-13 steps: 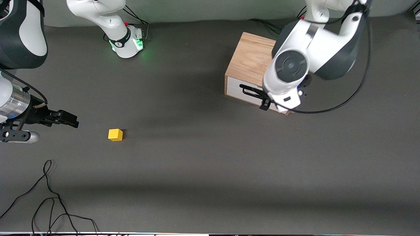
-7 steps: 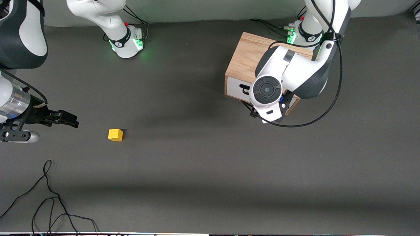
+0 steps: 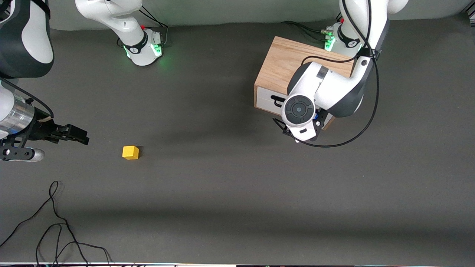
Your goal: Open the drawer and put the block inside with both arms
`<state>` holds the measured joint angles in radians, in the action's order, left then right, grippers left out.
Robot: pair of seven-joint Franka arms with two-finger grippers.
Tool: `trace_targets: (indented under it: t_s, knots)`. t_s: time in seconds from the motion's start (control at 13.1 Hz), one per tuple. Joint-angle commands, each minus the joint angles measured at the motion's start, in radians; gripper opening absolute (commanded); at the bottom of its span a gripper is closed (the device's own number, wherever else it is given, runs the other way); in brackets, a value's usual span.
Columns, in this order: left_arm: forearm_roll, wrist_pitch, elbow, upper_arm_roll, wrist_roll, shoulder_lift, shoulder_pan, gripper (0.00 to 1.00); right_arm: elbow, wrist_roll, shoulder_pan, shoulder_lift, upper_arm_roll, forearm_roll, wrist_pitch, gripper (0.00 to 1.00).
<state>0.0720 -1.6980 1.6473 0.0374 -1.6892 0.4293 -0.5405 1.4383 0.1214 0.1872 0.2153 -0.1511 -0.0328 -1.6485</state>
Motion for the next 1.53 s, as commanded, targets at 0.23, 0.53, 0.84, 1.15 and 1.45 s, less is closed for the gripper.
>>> trace_targets:
  t_s: [0.23, 0.53, 0.84, 1.15, 1.45]
  knots:
    - [-0.008, -0.052, 0.026, -0.011, -0.017, 0.040, -0.029, 1.00, -0.006, -0.019, 0.003, -0.005, 0.001, 0.014, 0.007, 1.00]
    - [-0.009, -0.060, 0.028, -0.011, -0.017, 0.069, -0.029, 1.00, -0.004, -0.019, 0.003, -0.007, 0.001, 0.014, 0.007, 1.00]
    - [-0.009, -0.060, 0.032, -0.011, -0.017, 0.080, -0.029, 1.00, -0.007, -0.016, 0.005, -0.007, 0.002, 0.014, 0.007, 1.00]
    - [-0.014, -0.080, 0.032, -0.013, -0.017, 0.095, -0.029, 1.00, -0.006, -0.014, 0.003, -0.005, 0.002, 0.014, 0.007, 1.00]
    - [-0.014, -0.110, 0.026, -0.013, -0.017, 0.103, -0.027, 1.00, -0.007, -0.014, 0.003, -0.005, 0.004, 0.014, 0.007, 1.00]
